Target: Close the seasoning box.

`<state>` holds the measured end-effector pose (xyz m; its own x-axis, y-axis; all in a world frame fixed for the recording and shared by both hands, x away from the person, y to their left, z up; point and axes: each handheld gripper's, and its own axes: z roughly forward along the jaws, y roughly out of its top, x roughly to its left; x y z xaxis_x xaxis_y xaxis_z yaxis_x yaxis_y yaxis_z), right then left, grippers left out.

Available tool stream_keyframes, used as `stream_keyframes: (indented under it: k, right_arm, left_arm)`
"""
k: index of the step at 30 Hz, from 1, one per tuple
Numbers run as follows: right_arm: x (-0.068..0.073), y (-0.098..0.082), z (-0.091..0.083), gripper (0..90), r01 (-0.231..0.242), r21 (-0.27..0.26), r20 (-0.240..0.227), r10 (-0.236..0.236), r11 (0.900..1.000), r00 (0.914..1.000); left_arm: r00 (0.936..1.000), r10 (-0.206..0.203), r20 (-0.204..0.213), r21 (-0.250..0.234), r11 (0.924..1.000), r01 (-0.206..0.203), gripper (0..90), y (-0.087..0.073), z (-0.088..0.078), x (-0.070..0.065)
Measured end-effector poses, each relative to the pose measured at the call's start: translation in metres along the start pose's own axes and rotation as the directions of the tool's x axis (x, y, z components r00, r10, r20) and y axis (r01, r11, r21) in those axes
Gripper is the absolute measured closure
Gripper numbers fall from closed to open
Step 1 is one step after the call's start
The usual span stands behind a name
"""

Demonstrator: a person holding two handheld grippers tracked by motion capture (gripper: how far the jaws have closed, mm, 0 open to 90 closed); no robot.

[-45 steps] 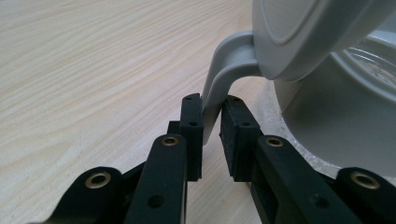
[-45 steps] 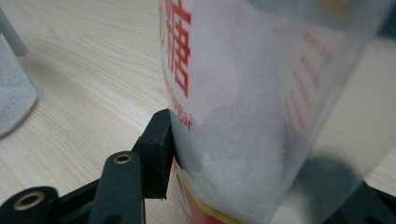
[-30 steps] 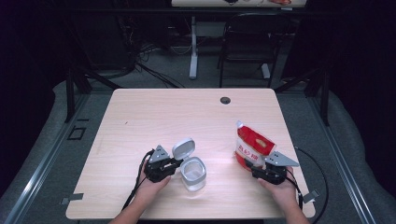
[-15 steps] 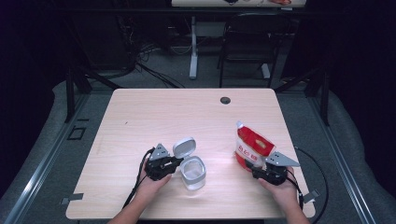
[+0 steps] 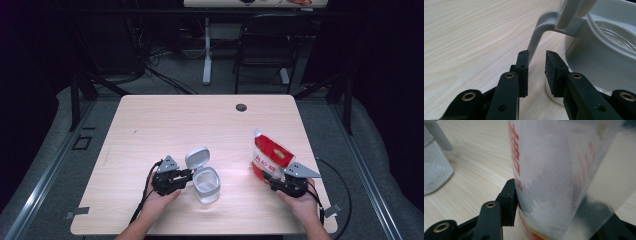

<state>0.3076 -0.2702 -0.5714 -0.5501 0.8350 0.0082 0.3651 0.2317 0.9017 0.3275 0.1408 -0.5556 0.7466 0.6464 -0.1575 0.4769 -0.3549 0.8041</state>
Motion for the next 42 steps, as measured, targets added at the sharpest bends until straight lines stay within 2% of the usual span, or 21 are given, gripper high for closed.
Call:
stream_keyframes:
  k: [6, 8, 11, 12, 14, 16, 17, 18, 21, 22, 28, 33, 34, 37, 39, 40, 41, 42]
  right_arm:
    - [0.003, 0.002, -0.001, 50.9, 0.043, 0.009, 0.013, -0.044, 0.999, 0.999]
    - [0.005, 0.002, 0.0, 51.0, 0.044, 0.006, 0.013, -0.044, 0.999, 0.9989]
    - [0.005, 0.003, -0.001, 51.1, 0.049, 0.008, 0.014, -0.049, 0.999, 0.9987]
    - [0.006, 0.003, -0.001, 51.1, 0.055, 0.006, 0.01, -0.055, 0.998, 0.9984]
    - [0.007, 0.003, -0.002, 51.1, 0.069, 0.01, 0.014, -0.069, 0.998, 0.9975]
    - [0.008, 0.004, -0.002, 51.2, 0.072, 0.011, 0.013, -0.072, 0.997, 0.9973]
    - [0.008, 0.005, -0.003, 51.2, 0.083, 0.022, 0.013, -0.084, 0.996, 0.9964]
    - [0.01, 0.006, -0.002, 51.3, 0.08, 0.01, 0.009, -0.08, 0.997, 0.9967]
    - [0.011, 0.007, -0.003, 51.3, 0.08, 0.002, 0.015, -0.08, 0.997, 0.9967]
    - [0.011, 0.009, -0.005, 51.4, 0.07, -0.015, 0.008, -0.07, 0.997, 0.9975]
    - [0.015, 0.014, -0.012, 51.5, 0.073, -0.031, -0.012, -0.073, 0.997, 0.9972]
    - [0.017, 0.017, -0.016, 51.5, 0.096, -0.029, -0.01, -0.097, 0.995, 0.9953]
    - [0.019, 0.019, -0.018, 51.5, 0.107, -0.029, -0.007, -0.107, 0.994, 0.9942]
    - [0.02, 0.02, -0.02, 51.5, 0.107, -0.041, -0.007, -0.108, 0.993, 0.9941]
    - [0.022, 0.022, -0.021, 51.5, 0.11, -0.05, -0.012, -0.11, 0.993, 0.9938]
    - [0.022, 0.023, -0.022, 51.5, 0.112, -0.05, -0.013, -0.112, 0.992, 0.9936]
    - [0.022, 0.023, -0.022, 51.5, 0.112, -0.05, -0.013, -0.112, 0.992, 0.9936]
    - [0.023, 0.023, -0.021, 51.5, 0.103, -0.064, -0.016, -0.104, 0.993, 0.9945]
  left_arm:
    - [0.9999, 0.012, 0.008, 0.027, 0.9996, -0.013, 70.5, 0.0, -0.014, -0.003]
    - [0.999, 0.044, 0.007, 0.033, 0.9985, -0.044, 70.1, 0.0, -0.027, -0.006]
    - [0.9985, 0.054, 0.005, 0.032, 0.998, -0.054, 69.2, -0.003, -0.037, -0.006]
    - [0.9979, 0.064, -0.003, 0.028, 0.9975, -0.064, 69.0, -0.007, -0.045, -0.005]
    - [0.9976, 0.064, -0.027, 0.009, 0.9979, -0.063, 68.5, -0.014, -0.051, -0.003]
    - [0.9979, 0.058, -0.029, 0.007, 0.9983, -0.057, 68.4, -0.017, -0.051, 0.0]
    - [0.999, 0.033, -0.03, 0.005, 0.9994, -0.033, 68.4, -0.021, -0.051, 0.003]
    - [0.9996, 0.007, -0.029, 0.013, 0.9999, -0.007, 68.1, -0.023, -0.05, 0.008]
    - [0.9995, 0.001, -0.032, -0.002, 1.0, -0.002, 67.2, -0.023, -0.051, 0.01]
    - [0.9996, -0.003, -0.027, -0.006, 1.0, 0.003, 67.2, -0.024, -0.051, 0.01]
    - [0.9997, -0.003, -0.022, -0.02, 0.9998, 0.002, 65.3, -0.024, -0.051, 0.008]
    - [0.9999, -0.008, -0.012, -0.038, 0.9992, 0.008, 63.8, -0.023, -0.053, 0.004]
    - [1.0, 0.006, -0.003, -0.037, 0.9993, -0.006, 63.7, -0.022, -0.054, 0.002]
    - [1.0, 0.007, 0.006, -0.036, 0.9993, -0.007, 63.0, -0.021, -0.055, -0.001]
    - [0.9998, 0.007, 0.017, -0.042, 0.9991, -0.006, 61.6, -0.021, -0.054, -0.006]
    - [0.9994, 0.025, 0.022, -0.041, 0.9989, -0.024, 60.3, -0.02, -0.053, -0.011]
    - [0.9994, 0.025, 0.022, -0.041, 0.9989, -0.024, 58.2, -0.02, -0.053, -0.011]
    - [0.9986, 0.038, 0.037, -0.043, 0.9984, -0.036, 55.6, -0.02, -0.051, -0.019]
